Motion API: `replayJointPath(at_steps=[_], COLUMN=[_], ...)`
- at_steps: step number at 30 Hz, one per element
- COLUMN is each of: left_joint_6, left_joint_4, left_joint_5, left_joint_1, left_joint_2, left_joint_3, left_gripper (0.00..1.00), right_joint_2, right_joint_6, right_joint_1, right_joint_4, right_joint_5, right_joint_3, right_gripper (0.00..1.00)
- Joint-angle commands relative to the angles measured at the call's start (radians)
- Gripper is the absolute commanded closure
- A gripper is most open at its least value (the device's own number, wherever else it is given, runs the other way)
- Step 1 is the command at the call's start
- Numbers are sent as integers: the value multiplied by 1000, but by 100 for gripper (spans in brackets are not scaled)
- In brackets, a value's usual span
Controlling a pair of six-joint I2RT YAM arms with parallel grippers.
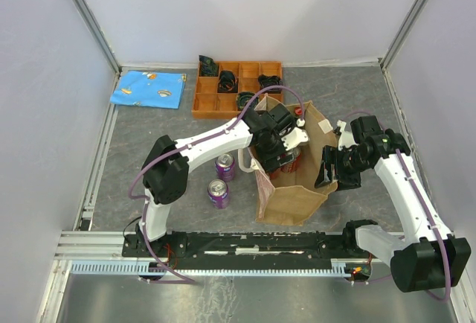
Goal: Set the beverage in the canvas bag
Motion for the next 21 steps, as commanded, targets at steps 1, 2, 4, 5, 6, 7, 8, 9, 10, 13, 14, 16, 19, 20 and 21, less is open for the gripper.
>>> replayJointPath(at_steps=[1, 2, 4, 5, 6, 7, 8, 9, 10, 13, 14, 16, 19, 20, 21], left_joint_6=[-3, -2, -3, -4, -7, -9, -12, -15, -17, -28, -32, -40, -57, -64, -73], left_joint_4=[3, -1, -6, -10, -14, -22, -27, -31, -38, -57, -62, -73, -84, -87, -90], left_joint_5=[-61, -59, -60, -59, -59, -59, -57, -56, -52, -48, -48, -43, -35, -34, -35], left_joint_1=[12, 11, 11, 11, 12, 11, 11, 12, 11, 12, 11, 10, 10, 10, 12], left_joint_2=[-9, -12, -16, -18, -20, -24, -29, -34, -42, -67, -76, -92, -117, -124, -130], left_joint_3=[-3, 0, 5, 11, 16, 30, 42, 55, 71, 126, 142, 173, 207, 219, 232], left_gripper=[16, 16, 15, 15, 15, 14, 14, 13, 13, 12, 11, 11, 11, 11, 11], right_joint_2=[-14, -16, -18, -20, -19, -21, -22, -24, -26, -29, -29, -28, -23, -21, -20], right_joint_6=[1, 1, 1, 0, 1, 2, 2, 2, 2, 2, 2, 2, 0, 0, -2], right_joint_1=[4, 3, 3, 3, 4, 4, 3, 3, 4, 4, 4, 4, 4, 4, 4], right_joint_4=[-32, -32, -32, -32, -32, -33, -33, -33, -33, -35, -34, -37, -37, -38, -38], right_joint_5=[-9, -9, -9, -10, -9, -10, -9, -9, -9, -9, -9, -10, -12, -14, -14], right_joint_3=[-16, -16, -17, -17, -17, -16, -16, -17, -17, -17, -17, -16, -14, -14, -13], right_gripper=[26, 26, 26, 26, 26, 26, 26, 26, 27, 27, 26, 27, 27, 27, 27])
